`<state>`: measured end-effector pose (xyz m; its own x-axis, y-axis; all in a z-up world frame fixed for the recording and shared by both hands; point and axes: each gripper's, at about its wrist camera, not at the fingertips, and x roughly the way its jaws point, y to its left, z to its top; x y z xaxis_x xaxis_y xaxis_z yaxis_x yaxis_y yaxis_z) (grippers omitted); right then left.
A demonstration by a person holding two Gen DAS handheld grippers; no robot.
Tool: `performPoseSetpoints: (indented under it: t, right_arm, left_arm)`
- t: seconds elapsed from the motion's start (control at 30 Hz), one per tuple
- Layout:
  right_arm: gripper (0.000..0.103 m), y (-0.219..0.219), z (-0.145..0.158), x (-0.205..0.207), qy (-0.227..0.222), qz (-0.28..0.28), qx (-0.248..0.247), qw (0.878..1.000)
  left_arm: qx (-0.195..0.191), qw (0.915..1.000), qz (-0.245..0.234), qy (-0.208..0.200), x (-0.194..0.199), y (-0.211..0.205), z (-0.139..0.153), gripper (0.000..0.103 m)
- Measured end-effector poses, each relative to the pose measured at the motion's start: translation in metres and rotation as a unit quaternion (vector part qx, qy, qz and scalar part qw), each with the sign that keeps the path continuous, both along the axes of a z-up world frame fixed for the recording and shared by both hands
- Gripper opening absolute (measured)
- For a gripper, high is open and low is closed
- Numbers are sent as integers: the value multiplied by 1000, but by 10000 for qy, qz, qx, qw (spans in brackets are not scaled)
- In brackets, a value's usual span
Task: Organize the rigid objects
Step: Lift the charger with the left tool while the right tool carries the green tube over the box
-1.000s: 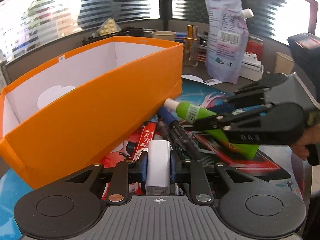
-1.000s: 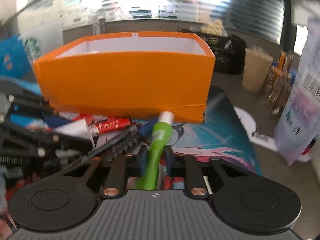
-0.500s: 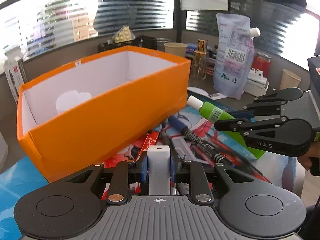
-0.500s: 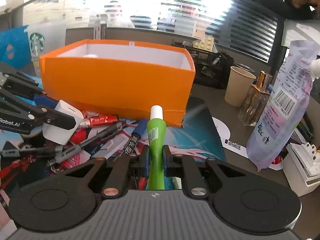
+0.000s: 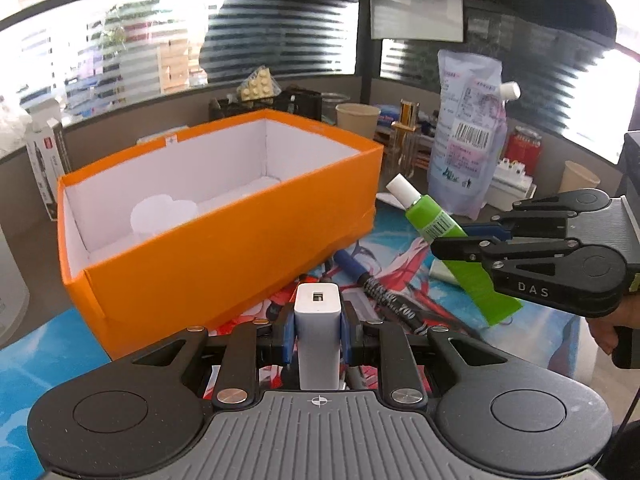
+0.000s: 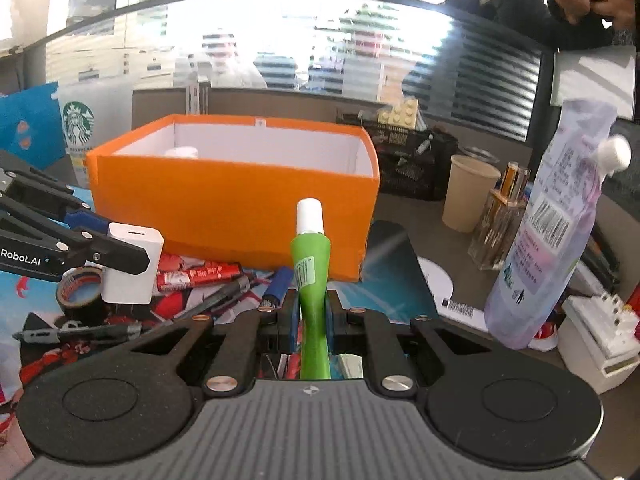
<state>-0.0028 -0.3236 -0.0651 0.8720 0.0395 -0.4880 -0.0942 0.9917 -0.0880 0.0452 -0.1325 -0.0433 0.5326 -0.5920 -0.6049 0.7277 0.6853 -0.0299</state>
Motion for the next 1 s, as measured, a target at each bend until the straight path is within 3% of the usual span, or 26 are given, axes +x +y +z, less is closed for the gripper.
performPoseSetpoints:
  t: [0.37,1.0]
  right_arm:
    - [11,7,35,2,-393,156,-45,9991]
    - [11,9,123,37,-1348,581,296,9887]
  left_arm:
    - [-140,9985,102,-514,-8,10,43,20]
    - [-490,9911,537,-1118,31,15,112,20]
